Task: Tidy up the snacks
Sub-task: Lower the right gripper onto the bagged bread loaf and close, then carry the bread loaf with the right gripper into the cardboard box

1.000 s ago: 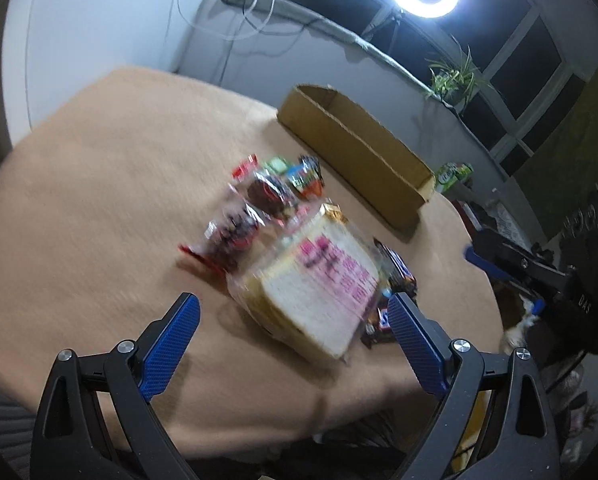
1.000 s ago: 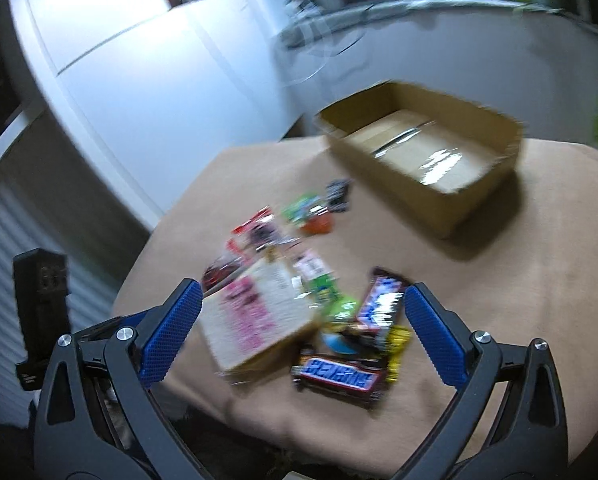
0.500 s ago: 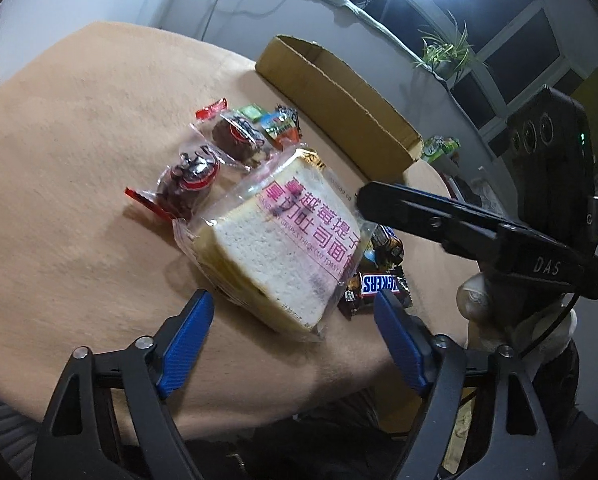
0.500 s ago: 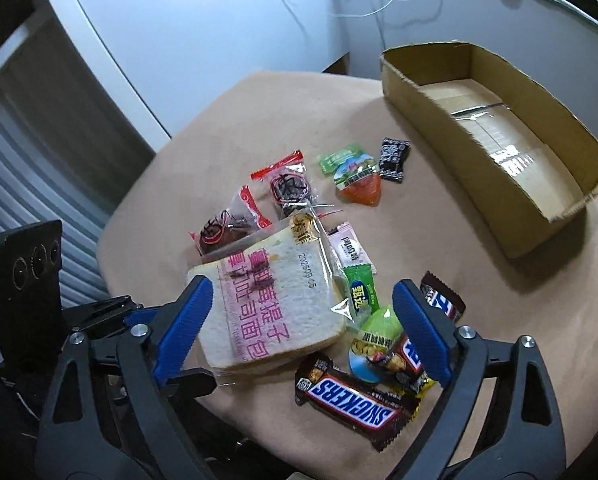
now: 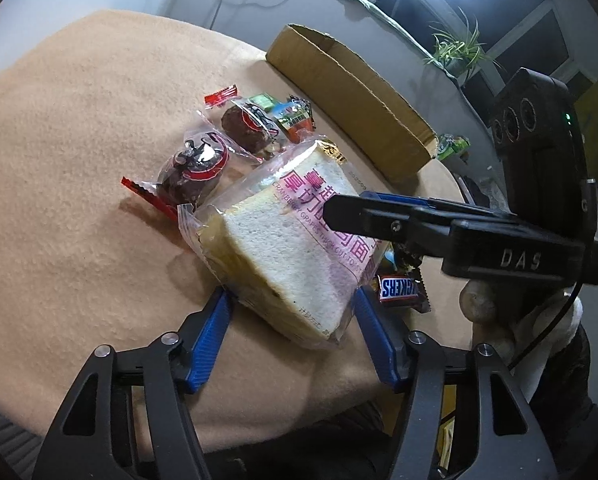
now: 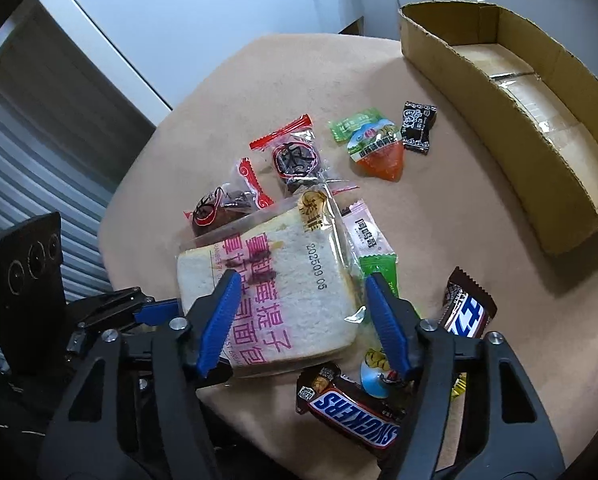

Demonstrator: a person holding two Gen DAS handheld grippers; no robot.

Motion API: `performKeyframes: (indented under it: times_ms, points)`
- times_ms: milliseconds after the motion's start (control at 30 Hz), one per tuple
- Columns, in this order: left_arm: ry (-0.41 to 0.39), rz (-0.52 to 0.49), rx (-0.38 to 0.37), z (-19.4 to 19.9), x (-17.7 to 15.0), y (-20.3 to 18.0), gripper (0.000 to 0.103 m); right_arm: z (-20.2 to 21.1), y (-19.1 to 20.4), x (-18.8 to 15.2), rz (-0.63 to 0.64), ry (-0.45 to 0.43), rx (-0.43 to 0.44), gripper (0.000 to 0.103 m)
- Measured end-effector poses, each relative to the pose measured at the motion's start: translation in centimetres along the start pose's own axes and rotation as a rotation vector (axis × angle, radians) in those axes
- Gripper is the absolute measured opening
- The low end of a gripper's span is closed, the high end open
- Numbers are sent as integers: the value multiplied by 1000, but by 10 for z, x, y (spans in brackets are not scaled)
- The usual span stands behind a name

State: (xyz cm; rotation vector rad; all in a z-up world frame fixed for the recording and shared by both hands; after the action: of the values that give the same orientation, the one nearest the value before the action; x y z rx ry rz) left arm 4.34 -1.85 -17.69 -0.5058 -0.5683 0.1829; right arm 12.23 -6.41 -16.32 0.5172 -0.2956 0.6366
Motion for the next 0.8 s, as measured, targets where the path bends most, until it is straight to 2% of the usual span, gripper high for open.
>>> performKeyframes:
  times_ms: [200,400,800]
  points:
    - [-18,-18,29,0,4,-4,62,4,6,0,18,-3,-2,61]
    - [-52,-44,45,7,12,-11,62,22,11,6,27,-50,-5,61]
    - [-134,-124,39,18,54,-34,62,59,2,33,15,-143,-34,61]
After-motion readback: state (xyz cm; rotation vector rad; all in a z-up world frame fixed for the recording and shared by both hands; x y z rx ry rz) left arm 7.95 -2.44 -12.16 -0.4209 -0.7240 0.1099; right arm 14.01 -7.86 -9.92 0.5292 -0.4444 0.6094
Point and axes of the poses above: each gripper's, at about its wrist camera, not at the fingertips, and z roughly against the way its jaws point, y to its left, x to its top, the point moved 8 cm from there along -z, roughly the way its jaws point, and after that the axes turned 2 degrees about -z, right-handed, at the moved point
